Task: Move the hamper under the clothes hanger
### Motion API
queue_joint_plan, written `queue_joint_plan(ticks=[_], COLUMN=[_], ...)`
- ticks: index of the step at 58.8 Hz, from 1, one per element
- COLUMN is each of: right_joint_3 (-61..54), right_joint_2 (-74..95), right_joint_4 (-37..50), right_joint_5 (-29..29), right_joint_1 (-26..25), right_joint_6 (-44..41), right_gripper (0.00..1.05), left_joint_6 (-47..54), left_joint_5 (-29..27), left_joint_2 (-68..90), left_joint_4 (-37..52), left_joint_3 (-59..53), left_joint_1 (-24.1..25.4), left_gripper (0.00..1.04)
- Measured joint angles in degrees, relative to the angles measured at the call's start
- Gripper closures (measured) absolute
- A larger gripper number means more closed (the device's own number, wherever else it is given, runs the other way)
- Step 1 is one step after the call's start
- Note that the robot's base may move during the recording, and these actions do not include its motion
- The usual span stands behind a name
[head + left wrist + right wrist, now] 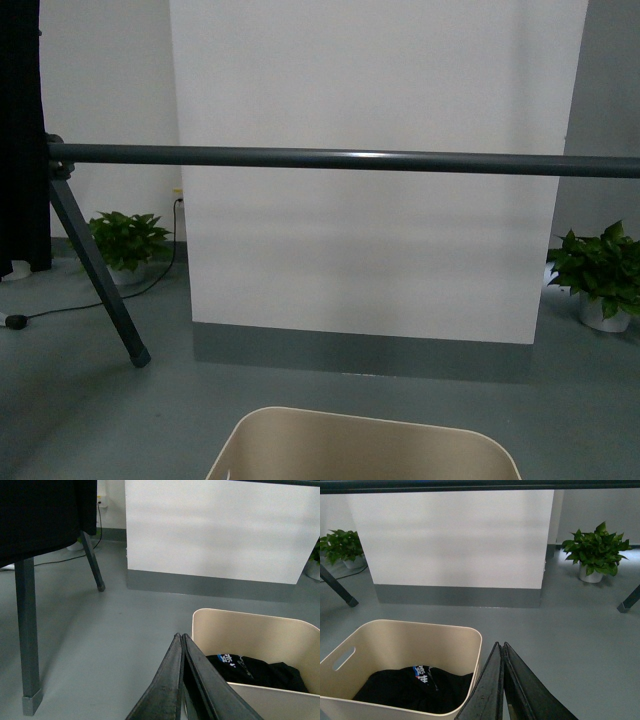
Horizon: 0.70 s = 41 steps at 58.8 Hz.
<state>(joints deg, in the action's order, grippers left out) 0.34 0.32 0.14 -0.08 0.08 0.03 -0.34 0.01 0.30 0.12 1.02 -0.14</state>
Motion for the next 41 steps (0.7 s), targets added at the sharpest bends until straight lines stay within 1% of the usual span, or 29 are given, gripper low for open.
queue_joint_plan(ticks=[21, 23, 24, 25, 30, 31, 35, 41], right_joint_3=[0.0, 0.0, 0.0, 0.0, 0.0, 0.0, 0.0, 0.0], right_joint_2=[-0.07, -0.07, -0.07, -0.07, -0.07, -0.07, -0.07, -0.07], right_joint_4=[-0.07, -0.04, -0.04, -0.07, -0.04, -0.07, -0.07, -0.07], right_joint_5=[0.0, 0.0, 0.0, 0.0, 0.0, 0.0, 0.0, 0.0], right_joint_1=[0.0, 0.0, 0.0, 0.0, 0.0, 0.0, 0.0, 0.0], right_joint_6=[0.0, -0.07, -0.04, -0.04, -0.04, -0.04, -0.04, -0.04], right_gripper=[1.03, 1.02, 0.99, 0.94, 0.76, 0.74, 0.6, 0.46], left_joint_6=[-0.02, 0.0, 0.0, 0.0, 0.0, 0.0, 0.0, 0.0], left_joint_5=[0.0, 0.0, 0.0, 0.0, 0.0, 0.0, 0.0, 0.0], left_joint_2=[-0.04, -0.04, -0.04, -0.04, -0.04, -0.04, -0.04, -0.04], left_joint_4=[0.0, 0.0, 0.0, 0.0, 0.0, 0.0, 0.0, 0.0], left_joint_3=[0.0, 0.0, 0.0, 0.0, 0.0, 0.0, 0.0, 0.0], left_joint_1=[0.0, 0.0, 0.0, 0.0, 0.0, 0.0, 0.0, 0.0], left_gripper=[1.01, 0.95, 0.9, 0.86, 0.68, 0.67, 0.52, 0.36])
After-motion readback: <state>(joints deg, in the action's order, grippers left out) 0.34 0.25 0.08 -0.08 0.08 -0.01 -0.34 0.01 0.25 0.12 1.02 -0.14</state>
